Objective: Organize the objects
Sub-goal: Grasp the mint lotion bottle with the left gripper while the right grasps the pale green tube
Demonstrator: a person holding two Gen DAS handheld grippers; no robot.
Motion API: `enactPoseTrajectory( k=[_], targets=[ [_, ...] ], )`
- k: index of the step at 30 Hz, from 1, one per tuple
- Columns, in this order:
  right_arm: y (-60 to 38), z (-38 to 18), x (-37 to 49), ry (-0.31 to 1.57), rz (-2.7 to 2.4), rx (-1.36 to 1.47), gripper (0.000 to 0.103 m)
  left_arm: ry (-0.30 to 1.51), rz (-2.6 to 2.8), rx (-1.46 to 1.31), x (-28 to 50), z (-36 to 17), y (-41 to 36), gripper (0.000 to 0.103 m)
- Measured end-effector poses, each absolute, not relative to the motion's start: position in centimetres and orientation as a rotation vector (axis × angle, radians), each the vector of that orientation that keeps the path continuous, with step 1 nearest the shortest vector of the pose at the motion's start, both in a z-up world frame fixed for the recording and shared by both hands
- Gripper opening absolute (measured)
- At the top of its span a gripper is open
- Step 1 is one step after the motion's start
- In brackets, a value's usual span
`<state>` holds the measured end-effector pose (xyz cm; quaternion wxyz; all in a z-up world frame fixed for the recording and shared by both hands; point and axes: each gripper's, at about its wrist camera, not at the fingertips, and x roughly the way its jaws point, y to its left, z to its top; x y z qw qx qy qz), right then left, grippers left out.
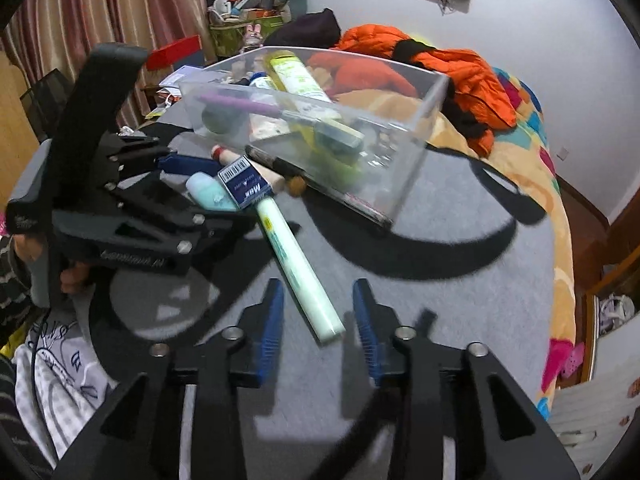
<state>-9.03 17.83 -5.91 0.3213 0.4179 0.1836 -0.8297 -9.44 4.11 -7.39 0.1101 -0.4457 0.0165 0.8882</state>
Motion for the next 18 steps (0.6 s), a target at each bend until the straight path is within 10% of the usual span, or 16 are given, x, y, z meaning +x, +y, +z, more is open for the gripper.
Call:
enactPoseTrajectory(
  k=[18],
  targets=[
    [15.9,-5.0,-9.3,0.411,-2.254,1.045,0.014,-0.116,2.688,-1.170,-5.4,-4.2,0.0,0.073]
  ],
)
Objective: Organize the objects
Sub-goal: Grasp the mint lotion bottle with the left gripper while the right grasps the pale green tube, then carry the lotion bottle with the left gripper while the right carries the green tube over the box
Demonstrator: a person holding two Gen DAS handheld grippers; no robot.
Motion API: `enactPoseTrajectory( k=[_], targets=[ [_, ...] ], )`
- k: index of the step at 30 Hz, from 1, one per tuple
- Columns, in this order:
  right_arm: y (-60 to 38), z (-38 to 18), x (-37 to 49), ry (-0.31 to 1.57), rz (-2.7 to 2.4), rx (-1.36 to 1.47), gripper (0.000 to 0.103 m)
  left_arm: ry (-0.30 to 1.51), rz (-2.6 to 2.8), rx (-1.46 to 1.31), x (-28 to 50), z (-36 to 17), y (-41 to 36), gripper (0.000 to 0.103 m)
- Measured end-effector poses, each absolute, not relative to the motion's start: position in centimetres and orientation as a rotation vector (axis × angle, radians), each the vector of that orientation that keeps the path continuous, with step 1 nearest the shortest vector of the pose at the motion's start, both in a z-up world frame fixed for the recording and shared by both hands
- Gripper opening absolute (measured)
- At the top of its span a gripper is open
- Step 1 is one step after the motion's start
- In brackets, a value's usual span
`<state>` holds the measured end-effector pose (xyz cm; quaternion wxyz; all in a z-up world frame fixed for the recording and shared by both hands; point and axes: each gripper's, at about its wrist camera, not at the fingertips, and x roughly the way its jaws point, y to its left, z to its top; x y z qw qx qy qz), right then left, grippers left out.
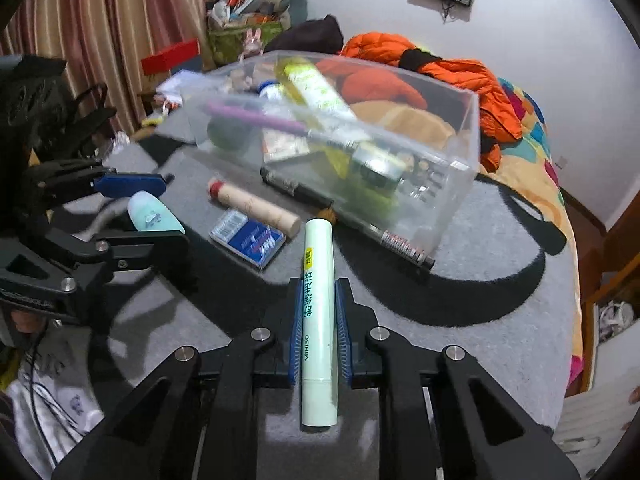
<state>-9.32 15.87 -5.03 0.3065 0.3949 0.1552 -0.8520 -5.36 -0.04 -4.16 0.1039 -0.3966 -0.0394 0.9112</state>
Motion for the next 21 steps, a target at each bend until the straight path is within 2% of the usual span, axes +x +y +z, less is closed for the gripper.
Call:
enactPoseTrajectory(
  k=[9,21],
  targets=[
    [16.5,-1.4,-10.3,0.227,-2.314,0.965,0.014,-0.137,2.777,-1.055,-5.6,-1.2,-1.2,0.073],
    [16.6,2.5,-12.6,0.152,-2.361,0.865,0.014,-0.107,2.850,-0.923,-7.4,2.1,-1.3,0.073]
  ],
)
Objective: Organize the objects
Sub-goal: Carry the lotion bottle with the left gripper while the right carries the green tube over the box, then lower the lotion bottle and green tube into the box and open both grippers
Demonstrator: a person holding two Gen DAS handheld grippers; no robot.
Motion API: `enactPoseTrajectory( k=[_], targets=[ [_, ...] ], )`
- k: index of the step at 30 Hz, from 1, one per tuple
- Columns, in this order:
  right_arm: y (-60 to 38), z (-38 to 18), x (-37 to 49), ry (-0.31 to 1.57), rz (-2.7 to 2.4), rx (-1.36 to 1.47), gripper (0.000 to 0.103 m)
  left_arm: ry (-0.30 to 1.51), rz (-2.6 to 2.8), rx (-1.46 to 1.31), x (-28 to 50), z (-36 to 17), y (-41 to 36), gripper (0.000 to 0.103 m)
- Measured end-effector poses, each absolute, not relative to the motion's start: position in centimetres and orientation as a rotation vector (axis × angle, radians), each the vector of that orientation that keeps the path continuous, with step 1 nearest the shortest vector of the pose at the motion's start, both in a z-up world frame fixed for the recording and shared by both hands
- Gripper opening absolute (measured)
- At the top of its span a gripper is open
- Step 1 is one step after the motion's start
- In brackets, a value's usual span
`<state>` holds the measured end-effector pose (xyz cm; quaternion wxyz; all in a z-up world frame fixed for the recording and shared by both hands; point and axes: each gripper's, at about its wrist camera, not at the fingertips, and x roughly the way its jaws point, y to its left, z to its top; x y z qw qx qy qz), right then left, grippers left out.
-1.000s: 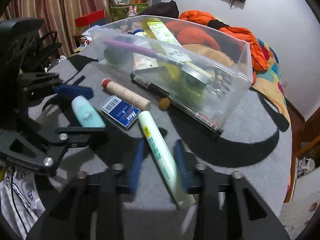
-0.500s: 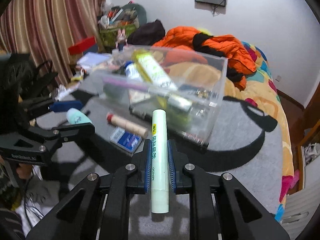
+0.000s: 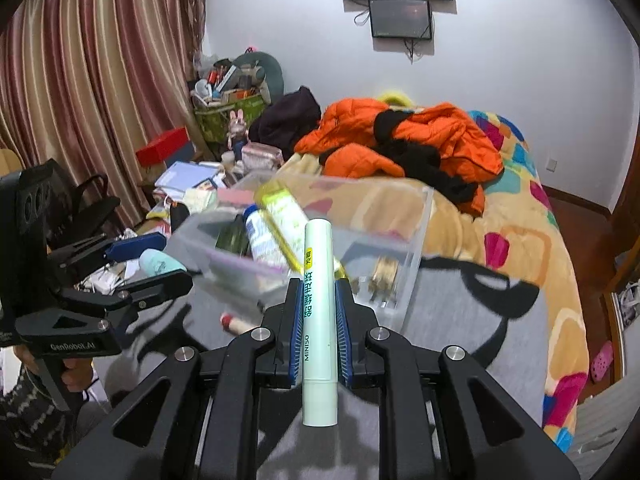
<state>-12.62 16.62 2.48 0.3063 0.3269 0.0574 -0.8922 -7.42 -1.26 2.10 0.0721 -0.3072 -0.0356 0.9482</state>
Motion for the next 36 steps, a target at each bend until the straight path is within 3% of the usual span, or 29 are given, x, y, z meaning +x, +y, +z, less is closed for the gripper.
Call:
enactPoseTrajectory(
  k=[8,36],
  targets=[
    [15.3,3.1,-16.1,0.147,-2.376,0.877,0.014,-0.090,2.868,-0.925,-10.1,2.6,-1.5,0.073],
    [9.3,-3.0,-23.7,0.306,-2.338,1.094,0.014,-0.076,2.833,-1.122,-16.9,-1.4,-2.4,0.073]
  ],
)
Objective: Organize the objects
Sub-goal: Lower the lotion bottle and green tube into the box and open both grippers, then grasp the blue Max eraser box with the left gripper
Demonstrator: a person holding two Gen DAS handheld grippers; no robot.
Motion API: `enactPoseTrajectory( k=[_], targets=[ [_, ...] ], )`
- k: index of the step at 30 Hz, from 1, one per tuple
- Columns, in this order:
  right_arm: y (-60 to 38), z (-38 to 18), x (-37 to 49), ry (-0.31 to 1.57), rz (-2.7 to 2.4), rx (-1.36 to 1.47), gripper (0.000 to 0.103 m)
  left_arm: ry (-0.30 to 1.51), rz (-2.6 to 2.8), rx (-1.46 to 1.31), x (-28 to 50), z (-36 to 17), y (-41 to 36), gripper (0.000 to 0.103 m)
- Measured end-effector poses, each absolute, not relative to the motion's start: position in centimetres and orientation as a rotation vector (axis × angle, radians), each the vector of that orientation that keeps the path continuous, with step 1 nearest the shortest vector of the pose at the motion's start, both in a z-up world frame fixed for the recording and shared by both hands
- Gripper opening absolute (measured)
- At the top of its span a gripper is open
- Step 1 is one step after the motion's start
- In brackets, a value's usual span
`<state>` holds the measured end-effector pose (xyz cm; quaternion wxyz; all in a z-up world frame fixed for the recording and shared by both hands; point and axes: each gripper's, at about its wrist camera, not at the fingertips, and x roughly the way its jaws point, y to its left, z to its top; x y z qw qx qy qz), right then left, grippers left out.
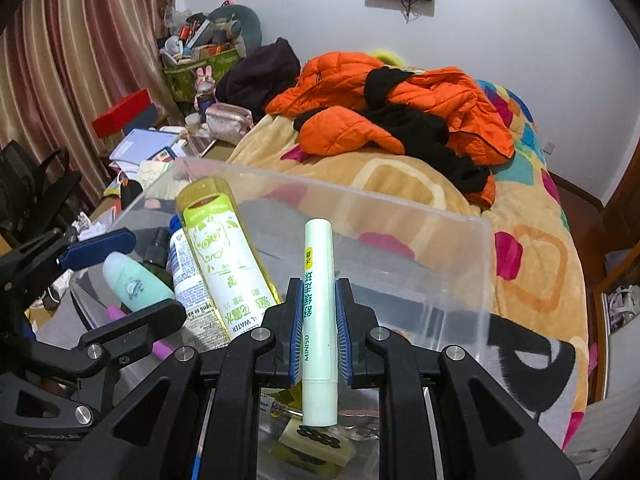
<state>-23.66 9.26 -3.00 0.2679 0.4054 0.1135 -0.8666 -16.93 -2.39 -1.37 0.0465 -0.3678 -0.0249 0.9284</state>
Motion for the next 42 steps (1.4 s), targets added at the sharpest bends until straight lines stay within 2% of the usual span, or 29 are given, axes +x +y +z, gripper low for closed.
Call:
enactPoseTrajectory(
  k=[8,14,20,24,28,42],
  targets=[
    [9.0,-2.9,-22.9,0.319,-2.306,1.106,0.015,-0.060,2.851,-1.093,-16.3,-0.7,-2.1,0.073],
    [10.4,-1.4,-21.3,0.290,-2.346,1.052,0.028,-0.043,2.876,-1.034,-14.9,0.7,-1.8,0.076],
    [12.4,0.3,-19.2,0.271,-2.402,0.983,0.038,-0.055,2.898,-0.970,-12.9,2.0,-1.8,0.088],
    [14.5,1.1,-17.5,0.237,-2.439,0.939,0.048,-0.051,2.907,-0.950,-11.5,2.5,-1.8,0.096],
    [16.3,1.2,-16.0,0.210,-2.470,0.921,0.056,-0.056,2.897,-0.971,-10.4,2.3,-1.8,0.098],
    [19.4,-3.2,-12.9,0.192,-2.477,1.039,0.057,-0.054,2.722,-1.216,-8.8,-4.2,0.9,0.099]
  ],
)
